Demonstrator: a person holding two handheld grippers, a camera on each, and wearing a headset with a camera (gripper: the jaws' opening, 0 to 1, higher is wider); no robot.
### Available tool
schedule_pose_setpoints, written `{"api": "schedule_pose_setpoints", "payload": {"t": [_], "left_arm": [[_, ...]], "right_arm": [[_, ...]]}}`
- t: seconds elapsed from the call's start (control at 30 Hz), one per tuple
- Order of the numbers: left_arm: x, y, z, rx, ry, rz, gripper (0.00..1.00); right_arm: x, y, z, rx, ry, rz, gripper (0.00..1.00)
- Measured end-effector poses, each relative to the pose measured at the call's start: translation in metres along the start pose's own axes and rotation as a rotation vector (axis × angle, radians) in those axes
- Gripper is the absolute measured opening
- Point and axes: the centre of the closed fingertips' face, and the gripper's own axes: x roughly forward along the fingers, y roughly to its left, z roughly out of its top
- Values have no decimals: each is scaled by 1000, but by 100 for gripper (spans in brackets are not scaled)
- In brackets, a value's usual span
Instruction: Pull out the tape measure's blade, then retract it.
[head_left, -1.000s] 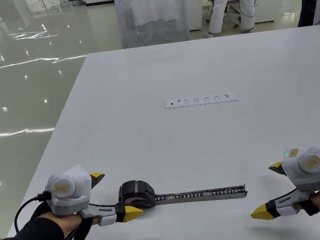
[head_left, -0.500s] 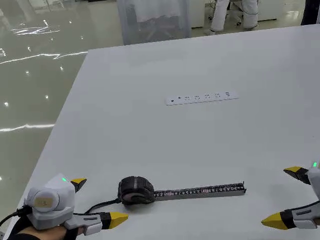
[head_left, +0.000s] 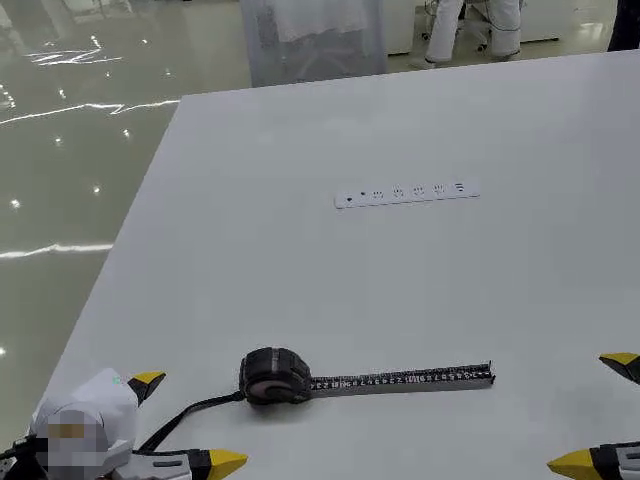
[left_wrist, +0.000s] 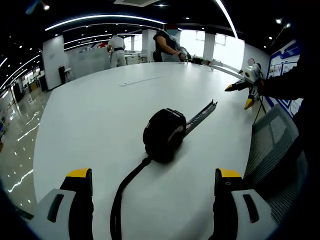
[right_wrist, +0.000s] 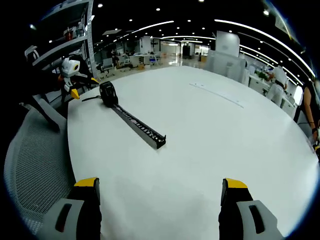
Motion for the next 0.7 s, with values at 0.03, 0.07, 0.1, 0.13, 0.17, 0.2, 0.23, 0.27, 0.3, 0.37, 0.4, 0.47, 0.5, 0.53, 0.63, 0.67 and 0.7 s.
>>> {"api": "schedule_pose_setpoints", "payload": {"t": [0.03,0.07,0.1,0.13,0.17,0.2,0.23,0.27,0.3,0.37,0.4,0.47,0.5,0.53,0.63,0.67,0.7], "left_arm": [[-2,-1,0,1,0,2,99],[-4,-2,0,-2,1,3,99],[-5,-2,0,-3,-1,3,99],[-6,-1,-1,-2,-3,6,99],[-8,-1,-2,-4,-2,7,99],[-9,-1,-3,-6,-3,9,99],[-10,0,-5,-12,0,17,99],[-11,1,-8,-25,13,23,99],[-12,1,-9,-36,17,23,99],[-15,1,-9,-31,10,28,99],[-16,1,-10,-29,9,26,99],[-16,0,-11,-26,3,24,99],[-16,-1,-12,-22,4,20,99],[-16,-2,-13,-20,7,18,99],[-16,-3,-15,-22,12,12,99],[-16,-3,-15,-21,13,13,99],[-17,-3,-15,-22,12,15,99]], "right_arm": [[-1,0,0,-1,-4,-2,99],[-3,-1,0,7,-6,-5,99],[-3,-1,-1,11,-9,-7,99],[-4,-1,-1,16,-10,-9,99],[-5,-1,-2,21,-8,-12,99],[-6,-1,-3,29,-5,-14,99],[-8,-1,-2,38,-12,-14,99],[-9,-1,-1,39,-15,-13,99],[-10,0,-1,33,-10,-14,99],[-13,-1,-2,21,-7,-15,99],[-14,-1,-2,22,-7,-16,99],[-17,-3,-3,25,-4,-23,99],[-19,-5,-3,27,-5,-29,99],[-21,-5,-3,31,-7,-33,99],[-23,-3,-4,30,-8,-32,99],[-24,-2,-5,24,-4,-29,99],[-24,0,-6,17,1,-26,99]]}}
